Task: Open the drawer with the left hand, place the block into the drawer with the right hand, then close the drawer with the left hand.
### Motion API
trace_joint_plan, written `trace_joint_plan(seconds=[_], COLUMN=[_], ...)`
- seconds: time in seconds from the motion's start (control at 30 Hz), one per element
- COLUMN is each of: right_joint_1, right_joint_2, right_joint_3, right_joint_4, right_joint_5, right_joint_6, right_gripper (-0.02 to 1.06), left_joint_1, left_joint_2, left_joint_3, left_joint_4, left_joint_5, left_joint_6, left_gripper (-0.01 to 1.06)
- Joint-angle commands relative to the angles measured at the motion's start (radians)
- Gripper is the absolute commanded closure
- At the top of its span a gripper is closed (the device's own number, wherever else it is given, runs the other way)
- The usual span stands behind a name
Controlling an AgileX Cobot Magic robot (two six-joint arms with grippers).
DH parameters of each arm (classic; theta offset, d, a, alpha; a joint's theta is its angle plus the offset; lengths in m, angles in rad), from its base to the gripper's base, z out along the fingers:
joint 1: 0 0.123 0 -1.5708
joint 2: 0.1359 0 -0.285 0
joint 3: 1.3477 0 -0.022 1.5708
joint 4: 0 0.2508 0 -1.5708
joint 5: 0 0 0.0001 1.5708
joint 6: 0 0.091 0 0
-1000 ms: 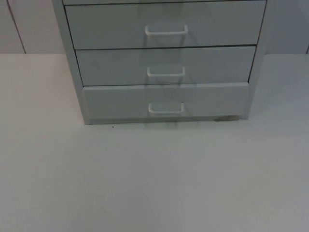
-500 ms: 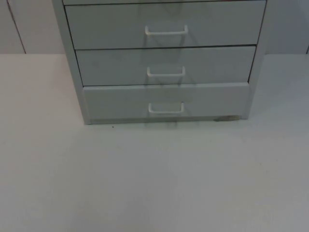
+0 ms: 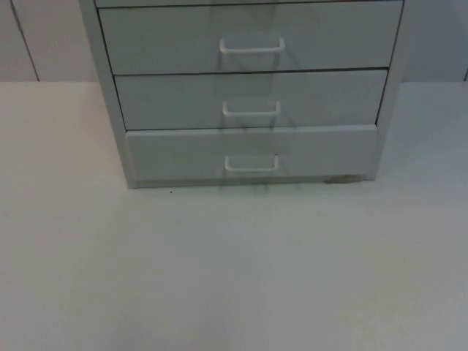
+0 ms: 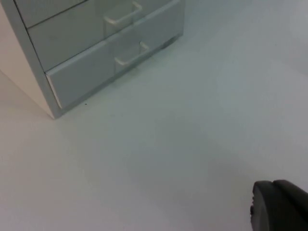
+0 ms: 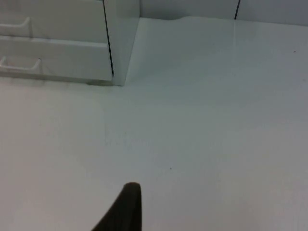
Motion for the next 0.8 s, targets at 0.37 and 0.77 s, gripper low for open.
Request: trace_joint_plan(seconds=[0.37,0.77], right_joint_1=[-0.002,-0.002], right_joint_2=[-0.005,-0.005], right_joint_3=[0.005,0.005], right_joint_4=[-0.007,-0.007], right_joint_5=[-0.005,-0.005], right_joint_6=[0.003,0.005], right_gripper=[-0.01,-0.01], left_joint_1=[-0.001,-0.001], left_joint_2=[-0.003,-0.003], left_joint_3=[0.006,0.006], left_joint_4=[-0.041,-0.041], left_joint_5=[-0.013,-0.013], left_joint_6=[0.045,0.042], left_gripper=[1.05,0.0])
